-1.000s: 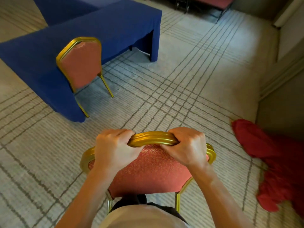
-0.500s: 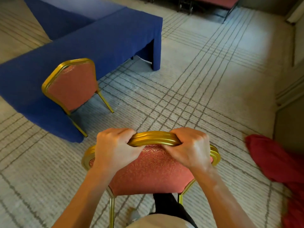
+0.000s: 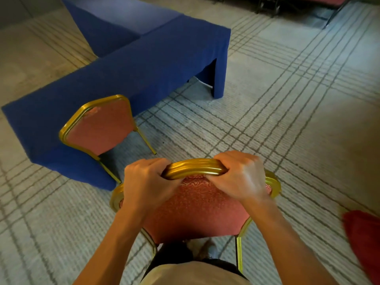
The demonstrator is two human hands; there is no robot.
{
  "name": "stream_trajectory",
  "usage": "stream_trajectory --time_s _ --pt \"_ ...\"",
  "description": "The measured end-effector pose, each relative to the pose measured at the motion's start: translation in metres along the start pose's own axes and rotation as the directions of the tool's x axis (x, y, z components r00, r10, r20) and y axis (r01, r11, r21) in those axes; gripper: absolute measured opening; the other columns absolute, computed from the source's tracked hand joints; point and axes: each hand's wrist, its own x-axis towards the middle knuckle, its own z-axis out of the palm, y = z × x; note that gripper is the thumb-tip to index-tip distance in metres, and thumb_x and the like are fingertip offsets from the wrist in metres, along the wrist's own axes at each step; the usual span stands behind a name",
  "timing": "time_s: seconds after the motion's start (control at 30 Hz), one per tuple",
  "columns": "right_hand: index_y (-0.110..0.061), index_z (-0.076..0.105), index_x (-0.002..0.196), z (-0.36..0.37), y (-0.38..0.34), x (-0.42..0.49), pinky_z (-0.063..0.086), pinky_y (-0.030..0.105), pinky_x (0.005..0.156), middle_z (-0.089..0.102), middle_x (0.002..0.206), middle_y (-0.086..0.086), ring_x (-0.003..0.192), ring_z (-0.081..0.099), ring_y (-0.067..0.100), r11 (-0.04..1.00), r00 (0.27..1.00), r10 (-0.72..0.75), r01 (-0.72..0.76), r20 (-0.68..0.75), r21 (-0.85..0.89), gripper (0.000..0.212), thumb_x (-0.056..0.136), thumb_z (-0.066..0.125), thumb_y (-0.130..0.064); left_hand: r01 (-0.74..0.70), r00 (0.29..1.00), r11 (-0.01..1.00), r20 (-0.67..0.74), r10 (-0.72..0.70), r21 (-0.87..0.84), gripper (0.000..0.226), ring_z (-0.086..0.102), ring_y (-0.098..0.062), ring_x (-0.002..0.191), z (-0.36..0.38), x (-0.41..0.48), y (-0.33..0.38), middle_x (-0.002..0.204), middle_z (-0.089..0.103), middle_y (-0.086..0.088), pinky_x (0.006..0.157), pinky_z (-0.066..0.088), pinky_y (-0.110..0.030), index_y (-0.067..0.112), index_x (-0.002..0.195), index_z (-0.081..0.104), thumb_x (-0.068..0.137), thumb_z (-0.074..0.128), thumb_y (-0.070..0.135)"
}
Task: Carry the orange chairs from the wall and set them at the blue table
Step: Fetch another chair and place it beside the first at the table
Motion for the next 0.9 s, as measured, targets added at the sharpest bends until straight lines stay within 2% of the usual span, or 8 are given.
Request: stream_trajectory --time_s 0.27,0.43,0.57,0.7,0.9 --pt "-0.02 0.072 0.066 0.075 0.059 0.087 0.053 0.032 0.053 0.068 0.064 -0.007 0.058 0.065 0.015 0.999 0.998 -0.02 0.021 0.052 -0.031 0.026 0.071 0.084 -0.044 0.06 0.998 0.998 -0.01 -0.061 -0.03 0.037 0.046 -0.013 0.042 0.061 0.091 -0.055 0.048 0.051 0.008 0.04 0.039 -0.032 0.02 0.054 0.057 0.077 0.079 0.038" --pt "-0.021 0.074 0.067 0.12 0.082 0.148 0.053 0.032 0.053 0.069 0.064 -0.008 0.057 0.065 0.013 0.999 0.998 0.003 0.001 0.061 -0.051 0.026 0.074 0.079 -0.046 0.075 0.997 0.995 0.004 -0.074 -0.06 0.034 0.05 -0.016 0.042 0.092 0.155 -0.098 0.049 0.054 0.006 0.041 0.04 -0.032 0.019 0.054 0.058 0.074 0.08 0.036" --pt "-0.021 0.072 0.065 0.139 0.099 0.19 0.052 0.033 0.051 0.067 0.062 -0.007 0.055 0.063 0.013 0.997 0.998 0.01 -0.006 0.059 -0.072 0.03 0.077 0.074 -0.048 0.043 0.999 0.996 -0.001 -0.043 -0.074 0.034 0.05 -0.017 0.042 0.108 0.203 -0.12 0.049 0.054 0.006 0.043 0.035 -0.027 0.02 0.054 0.058 0.076 0.077 0.037" --pt "-0.021 0.072 0.065 0.159 0.12 0.228 0.052 0.031 0.051 0.067 0.062 -0.007 0.055 0.064 0.012 0.997 1.0 -0.006 0.008 0.03 -0.074 0.032 0.079 0.072 -0.05 0.035 0.999 0.997 0.009 -0.035 -0.073 0.035 0.051 -0.019 0.044 0.126 0.245 -0.136 0.051 0.055 0.004 0.042 0.039 -0.033 0.02 0.055 0.058 0.077 0.078 0.04" --pt "-0.019 0.069 0.062 0.204 0.16 0.28 0.048 0.031 0.047 0.063 0.058 -0.008 0.05 0.058 0.012 0.997 0.998 -0.052 0.054 0.03 -0.051 0.034 0.078 0.081 -0.047 0.071 0.997 0.996 0.009 -0.07 -0.06 0.03 0.05 -0.02 0.044 0.158 0.3 -0.163 0.052 0.054 0.005 0.043 0.038 -0.032 0.021 0.057 0.057 0.077 0.074 0.035"
